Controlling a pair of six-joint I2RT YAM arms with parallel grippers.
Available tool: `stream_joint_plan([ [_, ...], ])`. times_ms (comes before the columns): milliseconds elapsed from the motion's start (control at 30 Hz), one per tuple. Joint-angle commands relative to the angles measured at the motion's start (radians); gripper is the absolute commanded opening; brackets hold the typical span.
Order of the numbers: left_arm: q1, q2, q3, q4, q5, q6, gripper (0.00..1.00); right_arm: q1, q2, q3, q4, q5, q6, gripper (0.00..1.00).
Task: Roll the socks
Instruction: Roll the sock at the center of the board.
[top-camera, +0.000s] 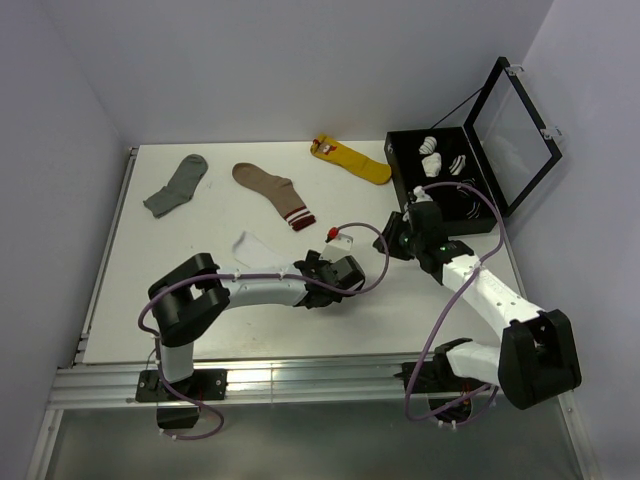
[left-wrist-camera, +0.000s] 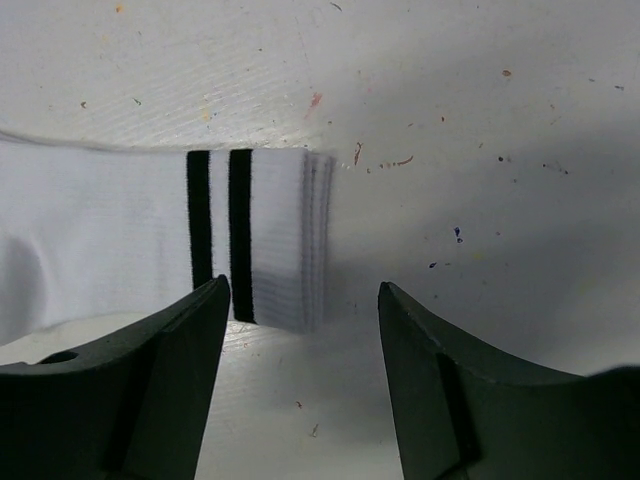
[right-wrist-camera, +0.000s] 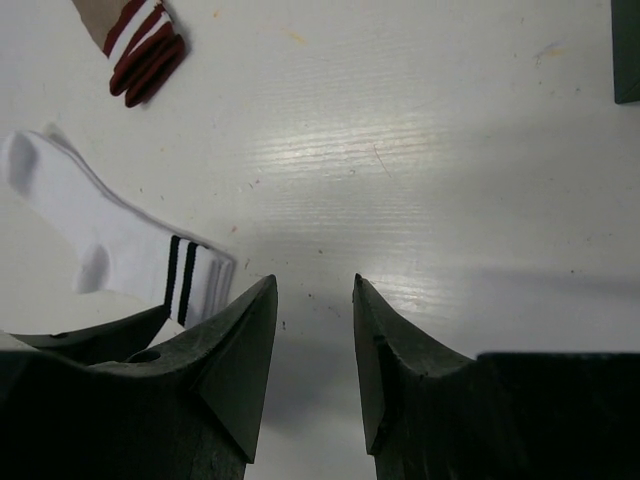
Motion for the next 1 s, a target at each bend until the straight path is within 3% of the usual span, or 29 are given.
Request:
stream_joint_plan([
  [0, -0.005, 0.014, 0.019, -0.007, 0.013, 0.041, 0.66, -0.015, 0.006, -0.010, 0.056, -0.029, 0.012, 0.44],
  [400, -0.005, 0.050, 0.040, -0.038, 0.013, 0.069, 0.53, -0.041, 0.000, -0.030, 0.072, -0.053, 0.017, 0.43],
  [700, -0.006, 0.042, 0.025, -0.061, 0.048, 0.069, 0.50, -0.050, -0.006, -0.038, 0.078, -0.061, 0.021, 0.43],
  [833, -0.008, 0.039, 0.011, -0.062, 0.054, 0.066, 0.43, -0.052, -0.006, -0.039, 0.082, -0.069, 0.024, 0.43],
  [967, -0.008, 0.031, -0.006, -0.064, 0.058, 0.060, 0.28, -0.053, -0.008, -0.039, 0.082, -0.073, 0.021, 0.43],
])
